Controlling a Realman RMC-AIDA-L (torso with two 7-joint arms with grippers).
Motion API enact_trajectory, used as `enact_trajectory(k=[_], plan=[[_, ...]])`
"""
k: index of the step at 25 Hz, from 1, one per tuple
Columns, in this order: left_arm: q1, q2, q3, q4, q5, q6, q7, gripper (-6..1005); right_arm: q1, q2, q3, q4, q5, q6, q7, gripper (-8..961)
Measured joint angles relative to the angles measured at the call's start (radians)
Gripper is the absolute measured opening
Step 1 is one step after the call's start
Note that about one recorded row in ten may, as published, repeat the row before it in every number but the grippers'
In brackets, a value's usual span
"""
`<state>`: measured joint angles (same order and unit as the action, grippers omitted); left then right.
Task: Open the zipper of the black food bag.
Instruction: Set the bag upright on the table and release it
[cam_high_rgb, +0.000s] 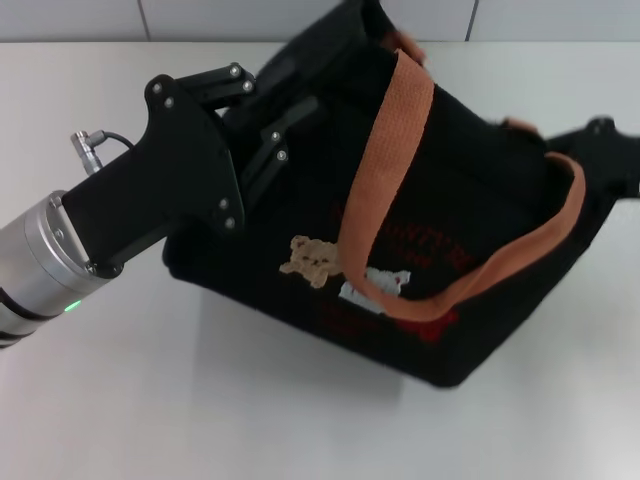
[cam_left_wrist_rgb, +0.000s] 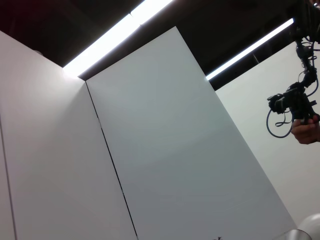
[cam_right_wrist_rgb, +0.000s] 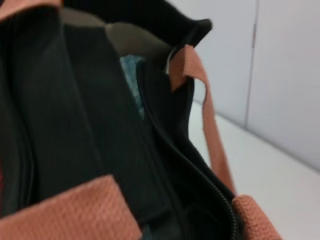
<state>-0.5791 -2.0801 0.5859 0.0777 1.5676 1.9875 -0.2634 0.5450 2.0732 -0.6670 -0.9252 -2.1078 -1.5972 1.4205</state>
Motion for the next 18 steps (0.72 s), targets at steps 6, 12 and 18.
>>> enact_trajectory(k=[6,12,18], plan=[[0.017,0.0,-0.003,-0.084,-0.001,-0.077,0.001,190,0.005,0.004,0.003,-0.093,0.056,0.066,0.037,122],[0.047,0.0,-0.001,-0.168,0.002,-0.203,0.039,190,0.019,-0.026,0.016,-0.122,0.091,0.1,0.103,47],[0.088,0.0,-0.015,-0.179,-0.007,-0.238,0.049,190,0.009,-0.006,0.015,-0.062,0.12,0.137,0.037,68]])
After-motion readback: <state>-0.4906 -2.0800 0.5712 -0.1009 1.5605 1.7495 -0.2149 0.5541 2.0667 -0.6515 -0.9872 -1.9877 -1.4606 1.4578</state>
